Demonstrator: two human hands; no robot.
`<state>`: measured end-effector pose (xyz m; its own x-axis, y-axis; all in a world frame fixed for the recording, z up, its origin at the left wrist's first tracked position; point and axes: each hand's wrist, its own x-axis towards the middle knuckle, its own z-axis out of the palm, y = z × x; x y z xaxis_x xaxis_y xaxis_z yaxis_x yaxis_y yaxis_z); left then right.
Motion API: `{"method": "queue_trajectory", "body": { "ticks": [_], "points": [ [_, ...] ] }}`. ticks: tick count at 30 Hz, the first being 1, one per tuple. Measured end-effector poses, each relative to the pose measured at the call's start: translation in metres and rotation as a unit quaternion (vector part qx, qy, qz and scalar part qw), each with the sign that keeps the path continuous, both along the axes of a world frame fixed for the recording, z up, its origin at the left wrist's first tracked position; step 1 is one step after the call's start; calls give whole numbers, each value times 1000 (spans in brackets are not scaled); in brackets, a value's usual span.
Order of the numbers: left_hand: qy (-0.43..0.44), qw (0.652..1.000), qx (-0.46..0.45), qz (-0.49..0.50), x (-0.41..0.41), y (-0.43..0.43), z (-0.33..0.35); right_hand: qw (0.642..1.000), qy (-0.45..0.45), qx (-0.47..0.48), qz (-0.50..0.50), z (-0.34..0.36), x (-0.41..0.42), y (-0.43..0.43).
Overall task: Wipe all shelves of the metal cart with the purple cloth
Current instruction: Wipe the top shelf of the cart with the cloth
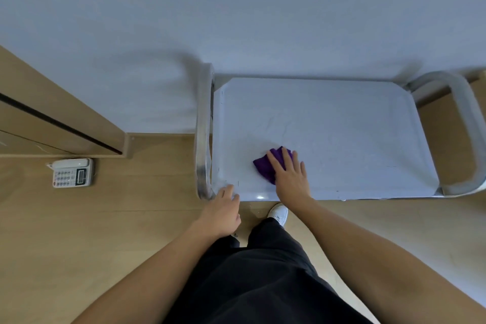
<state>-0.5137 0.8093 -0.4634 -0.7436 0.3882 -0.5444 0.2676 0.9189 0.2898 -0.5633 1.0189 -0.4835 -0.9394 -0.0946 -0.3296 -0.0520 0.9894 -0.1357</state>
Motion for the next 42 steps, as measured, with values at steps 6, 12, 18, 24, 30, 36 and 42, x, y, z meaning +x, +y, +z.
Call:
{"method": "queue_trajectory", "body": {
  "ticks": [6, 12, 18, 24, 30, 36, 42],
  "points": [
    [-3, 1000, 9, -8, 4, -6, -1, 991, 35, -91, -97, -7, 28, -38],
    [5, 1000, -4, -6, 5, -2, -3, 996, 14, -88, 24, -10, 16, -30],
    [40, 999, -3, 36, -15, 21, 1, 982, 24, -176, -56, 4, 13, -15],
    [81, 989, 50, 113, -42, 46, 3, 981, 25, -160, -110, 7, 3, -1],
    [41, 955, 100, 275, -60, 67, -2, 955, -44, -214, -203, 7, -21, -10],
    [-11, 874, 229, 429, -70, 70, -15, 859, -99, -395, -311, 3, -24, -19],
    [-16, 828, 298, 475, -72, 63, -9, 900, -34, -370, -230, 7, -28, -18]
  ]
}}
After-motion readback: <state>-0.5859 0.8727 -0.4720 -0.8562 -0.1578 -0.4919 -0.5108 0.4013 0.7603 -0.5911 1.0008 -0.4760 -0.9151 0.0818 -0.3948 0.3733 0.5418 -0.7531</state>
